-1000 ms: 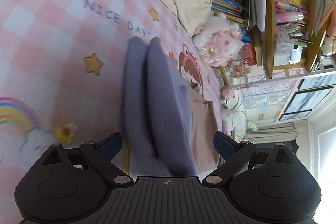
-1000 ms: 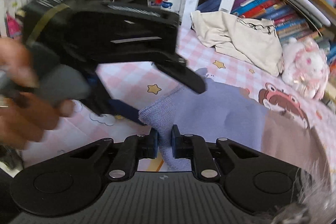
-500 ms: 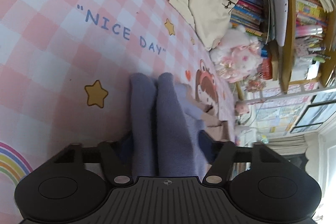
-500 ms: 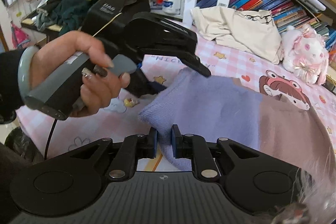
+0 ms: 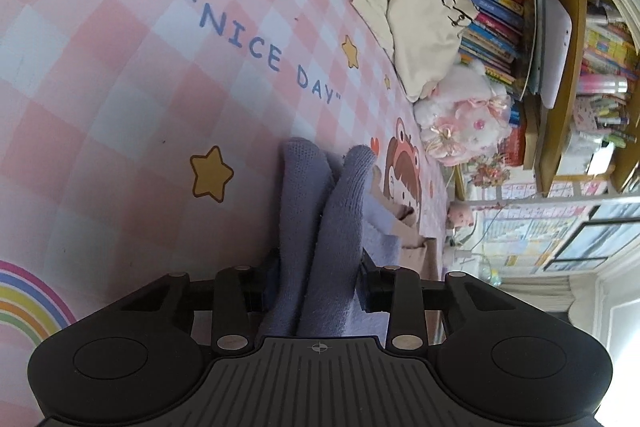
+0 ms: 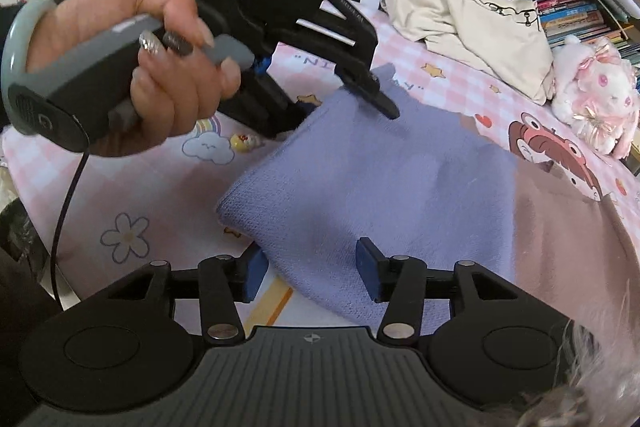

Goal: Fold clothes
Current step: 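Lift the sweater edge with both tools and fold it over the other half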

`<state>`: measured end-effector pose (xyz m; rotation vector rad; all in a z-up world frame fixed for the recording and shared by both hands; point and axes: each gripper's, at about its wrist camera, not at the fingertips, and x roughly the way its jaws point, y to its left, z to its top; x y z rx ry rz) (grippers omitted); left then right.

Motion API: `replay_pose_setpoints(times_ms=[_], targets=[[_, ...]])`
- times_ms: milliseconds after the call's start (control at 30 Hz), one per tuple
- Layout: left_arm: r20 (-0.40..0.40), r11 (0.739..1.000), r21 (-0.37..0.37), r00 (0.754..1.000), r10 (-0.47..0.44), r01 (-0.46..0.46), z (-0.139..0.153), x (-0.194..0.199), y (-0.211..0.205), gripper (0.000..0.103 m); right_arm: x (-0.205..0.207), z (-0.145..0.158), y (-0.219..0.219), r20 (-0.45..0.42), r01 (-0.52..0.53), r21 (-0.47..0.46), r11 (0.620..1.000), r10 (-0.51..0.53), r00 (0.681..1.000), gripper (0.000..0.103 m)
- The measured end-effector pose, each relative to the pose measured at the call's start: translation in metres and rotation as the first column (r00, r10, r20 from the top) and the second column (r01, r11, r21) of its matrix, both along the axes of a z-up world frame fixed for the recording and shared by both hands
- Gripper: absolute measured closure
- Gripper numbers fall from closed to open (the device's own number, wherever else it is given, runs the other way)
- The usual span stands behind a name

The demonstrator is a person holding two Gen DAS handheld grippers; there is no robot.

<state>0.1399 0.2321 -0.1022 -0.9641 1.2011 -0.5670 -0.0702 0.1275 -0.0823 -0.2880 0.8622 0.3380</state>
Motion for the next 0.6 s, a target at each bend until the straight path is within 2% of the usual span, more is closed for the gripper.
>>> replay_pose_setpoints(times_ms=[100, 167, 200, 267, 333, 600], targets=[[0.022, 0.999, 0.041, 1.000, -0.016, 0.015, 0.004, -0.001, -0.003, 0.074, -0.001, -0.001, -0.002, -0.008, 0.001, 0.015, 1.000, 0.000, 1.000, 0.077], [0.026, 0.997, 0.068, 0.999, -0.025, 0.023, 0.004, -0.001, -0.003, 0.087, -0.003, -0.001, -0.002, -0.005, -0.006, 0.021, 1.000, 0.006, 1.000, 0.085], [0.028, 0.997, 0.076, 0.999, -0.028, 0.026, 0.004, -0.001, -0.003, 0.087, -0.004, 0.001, -0.003, 0.000, -0.006, 0.028, 1.000, 0.006, 1.000, 0.089], [0.032, 0.997, 0.077, 0.999, -0.032, 0.029, 0.004, -0.001, -0.001, 0.088, -0.005, 0.004, -0.006, 0.008, 0.001, 0.051, 0.999, -0.001, 1.000, 0.091], [0.044, 0.996, 0.082, 0.998, -0.033, 0.029, 0.007, -0.003, 0.001, 0.088, -0.006, 0.010, -0.013, 0.004, 0.020, 0.111, 0.994, -0.021, 1.000, 0.092], [0.090, 1.000, -0.010, 0.996, 0.005, -0.005, 0.032, -0.012, 0.024, 0.088, -0.010, 0.045, -0.035, 0.020, 0.031, 0.325, 0.945, -0.040, 0.999, 0.092]])
